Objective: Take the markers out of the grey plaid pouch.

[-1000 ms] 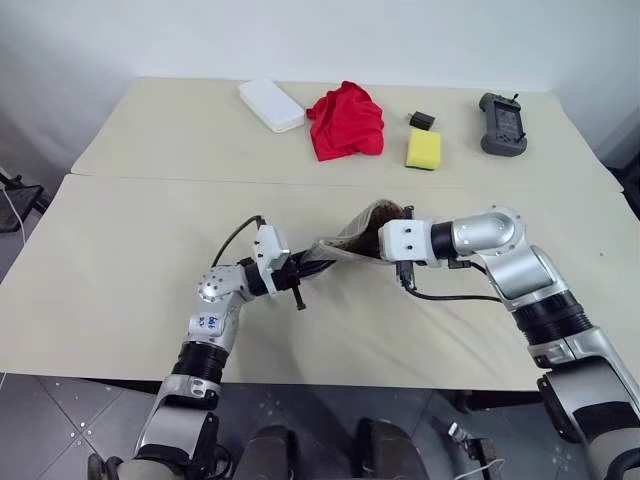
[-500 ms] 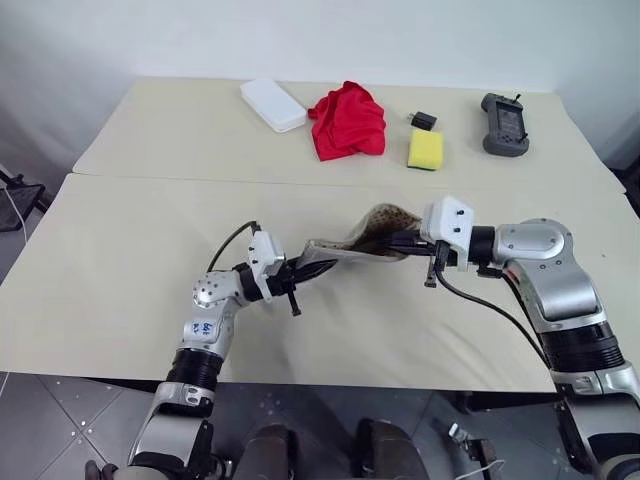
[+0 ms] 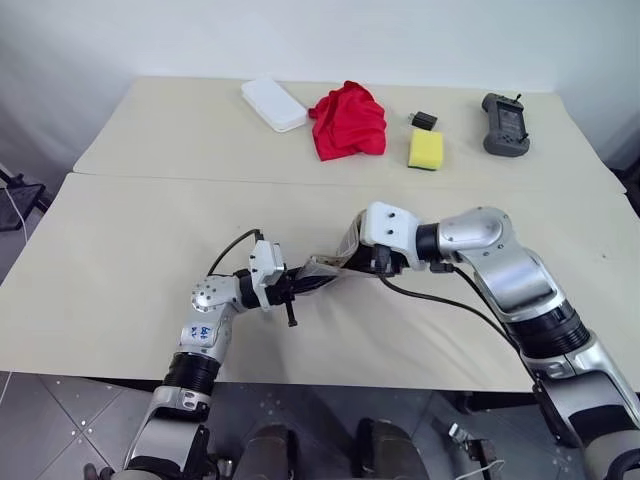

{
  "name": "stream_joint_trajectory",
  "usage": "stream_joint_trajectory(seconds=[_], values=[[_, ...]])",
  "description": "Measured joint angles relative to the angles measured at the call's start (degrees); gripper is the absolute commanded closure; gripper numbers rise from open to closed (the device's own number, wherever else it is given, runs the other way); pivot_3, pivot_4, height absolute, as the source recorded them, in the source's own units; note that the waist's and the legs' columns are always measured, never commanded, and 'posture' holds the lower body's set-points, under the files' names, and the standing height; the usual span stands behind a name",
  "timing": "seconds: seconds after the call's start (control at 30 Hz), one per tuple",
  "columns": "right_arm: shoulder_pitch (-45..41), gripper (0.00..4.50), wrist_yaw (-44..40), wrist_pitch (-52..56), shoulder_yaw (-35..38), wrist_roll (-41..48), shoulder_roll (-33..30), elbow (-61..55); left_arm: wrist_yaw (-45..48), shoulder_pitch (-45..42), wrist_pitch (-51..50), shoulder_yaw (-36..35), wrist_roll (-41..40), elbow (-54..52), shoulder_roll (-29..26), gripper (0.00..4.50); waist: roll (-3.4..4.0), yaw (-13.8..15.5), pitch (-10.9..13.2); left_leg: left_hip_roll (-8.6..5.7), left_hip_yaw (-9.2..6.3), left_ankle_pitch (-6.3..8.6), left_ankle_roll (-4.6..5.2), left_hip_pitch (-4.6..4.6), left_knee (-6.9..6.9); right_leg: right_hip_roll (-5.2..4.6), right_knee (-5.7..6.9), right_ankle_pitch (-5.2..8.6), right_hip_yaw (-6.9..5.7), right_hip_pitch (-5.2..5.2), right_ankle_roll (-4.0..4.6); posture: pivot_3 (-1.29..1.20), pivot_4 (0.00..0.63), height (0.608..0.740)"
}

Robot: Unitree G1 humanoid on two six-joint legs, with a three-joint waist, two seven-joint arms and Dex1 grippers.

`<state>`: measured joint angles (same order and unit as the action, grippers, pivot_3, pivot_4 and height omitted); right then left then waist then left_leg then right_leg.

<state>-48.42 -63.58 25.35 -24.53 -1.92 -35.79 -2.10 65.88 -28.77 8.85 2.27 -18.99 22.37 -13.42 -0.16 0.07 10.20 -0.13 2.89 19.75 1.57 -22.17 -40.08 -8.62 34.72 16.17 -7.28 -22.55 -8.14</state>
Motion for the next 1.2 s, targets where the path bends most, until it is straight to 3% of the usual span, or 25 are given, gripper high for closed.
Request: stream_joint_trajectory(seconds=[0.23,0.5,0.57,0.7,0.77,1.2], values=[[-6.8,2.27,-5.8,-5.7,-7.1,-6.6,1.6,9.9,2.2,-0.4,-5.8,0.1,-1.9,-0.5,-0.6,4.50,0.00,-0.3,0.0,0.03,0.04,0.00,0.00,0.01,0.02,0.04,0.01,0.00,0.00,-0.02,0.00,0.00,0.150,0.740],[-11.5,2.27,-1.5,-15.6,-9.1,-12.2,10.4,27.6,1.1,-0.5,-8.4,-1.5,-2.0,-0.5,-0.9,4.50,0.00,-1.4,0.0,0.07,-0.01,-0.02,-0.04,0.06,0.03,0.05,0.06,0.01,-0.01,0.01,0.01,0.00,0.150,0.740],[-11.5,2.44,-1.5,-17.2,-8.8,-12.4,10.5,28.5,0.9,-0.5,-8.6,-1.5,-2.0,-0.5,-0.8,4.50,0.01,-1.5,0.0,0.07,-0.02,-0.02,-0.04,0.07,0.02,0.05,0.06,0.01,-0.02,0.04,0.01,0.00,0.150,0.740],[-10.8,3.44,-2.0,-19.7,-8.4,-12.8,10.4,28.4,0.5,-0.5,-8.7,-1.7,-2.0,-0.5,-0.5,4.50,0.01,-1.6,0.0,0.08,-0.02,-0.02,-0.04,0.08,0.01,0.05,0.07,0.01,-0.01,0.05,0.01,0.00,0.150,0.740],[-10.8,3.72,-1.8,-20.7,-7.9,-13.0,10.3,28.2,0.3,-0.5,-8.7,-2.0,-2.0,-0.5,-0.5,4.50,0.01,-1.5,0.0,0.08,-0.05,-0.02,-0.04,0.09,0.01,0.04,0.07,0.01,-0.02,0.06,0.01,0.00,0.150,0.740],[-4.9,3.90,-3.0,-27.5,-2.4,-10.7,6.1,20.2,-0.5,-0.4,-8.9,-2.1,-2.1,-2.1,0.1,4.50,0.00,-1.4,0.0,0.06,-0.06,-0.02,-0.04,0.05,0.02,0.02,0.02,0.01,-0.03,0.05,0.01,0.00,0.150,0.740]])
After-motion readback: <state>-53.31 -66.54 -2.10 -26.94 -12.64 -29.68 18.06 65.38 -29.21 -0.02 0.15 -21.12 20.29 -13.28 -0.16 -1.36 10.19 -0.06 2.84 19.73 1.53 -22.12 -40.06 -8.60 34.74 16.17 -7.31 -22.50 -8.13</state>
